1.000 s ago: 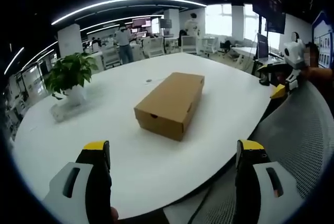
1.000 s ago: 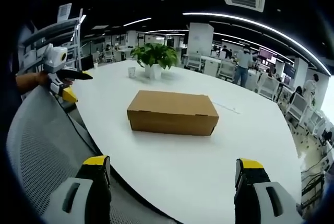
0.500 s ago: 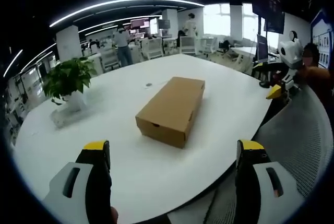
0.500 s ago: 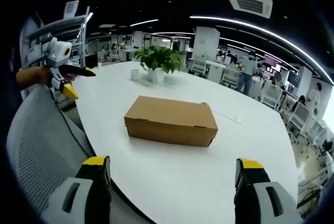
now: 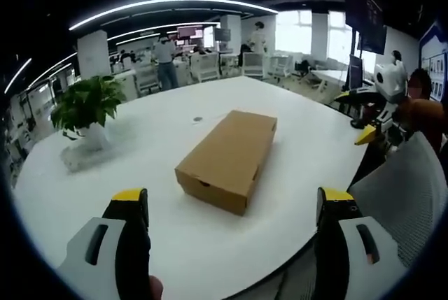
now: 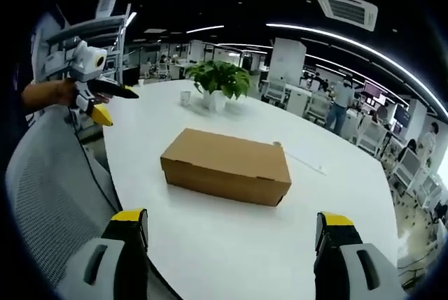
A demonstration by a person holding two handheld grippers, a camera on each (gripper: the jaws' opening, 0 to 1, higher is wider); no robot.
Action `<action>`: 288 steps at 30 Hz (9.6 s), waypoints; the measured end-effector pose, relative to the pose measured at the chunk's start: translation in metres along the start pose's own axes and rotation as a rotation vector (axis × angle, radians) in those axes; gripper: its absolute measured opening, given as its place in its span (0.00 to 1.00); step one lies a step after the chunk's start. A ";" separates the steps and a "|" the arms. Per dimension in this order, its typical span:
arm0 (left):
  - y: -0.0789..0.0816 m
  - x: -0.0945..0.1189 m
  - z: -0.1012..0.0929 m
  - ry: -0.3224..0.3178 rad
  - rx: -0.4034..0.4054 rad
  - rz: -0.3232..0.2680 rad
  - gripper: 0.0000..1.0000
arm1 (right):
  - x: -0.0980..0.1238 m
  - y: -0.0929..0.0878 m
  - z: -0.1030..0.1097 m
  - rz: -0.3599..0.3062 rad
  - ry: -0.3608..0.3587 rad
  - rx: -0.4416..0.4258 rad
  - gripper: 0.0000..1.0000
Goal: Operate the shoe box by opening the lid, removing the specified soft item, and placing it in the target area until the item is outside and the box remains undamaged.
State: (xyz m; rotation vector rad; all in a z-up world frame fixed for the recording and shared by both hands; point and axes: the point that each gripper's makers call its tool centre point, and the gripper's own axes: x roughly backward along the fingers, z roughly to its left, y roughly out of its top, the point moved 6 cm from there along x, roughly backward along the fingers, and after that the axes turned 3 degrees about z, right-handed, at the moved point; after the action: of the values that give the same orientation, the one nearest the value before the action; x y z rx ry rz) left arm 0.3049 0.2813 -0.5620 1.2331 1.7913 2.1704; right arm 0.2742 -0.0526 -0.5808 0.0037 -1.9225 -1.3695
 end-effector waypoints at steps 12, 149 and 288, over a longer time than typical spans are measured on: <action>0.004 -0.028 -0.022 0.009 -0.003 0.032 0.97 | -0.025 0.007 -0.029 -0.037 0.053 0.060 0.99; -0.078 -0.111 0.107 -0.069 0.081 0.260 0.56 | -0.176 0.007 0.043 0.088 -0.009 -0.215 0.43; 0.011 -0.037 0.168 0.080 -0.007 0.008 0.35 | -0.147 0.130 0.032 -0.114 0.063 -0.062 0.30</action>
State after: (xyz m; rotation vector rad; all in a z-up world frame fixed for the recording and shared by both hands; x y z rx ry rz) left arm 0.4365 0.3927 -0.5722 1.1706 1.8096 2.2586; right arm 0.4130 0.0889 -0.5642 0.1266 -1.8513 -1.4868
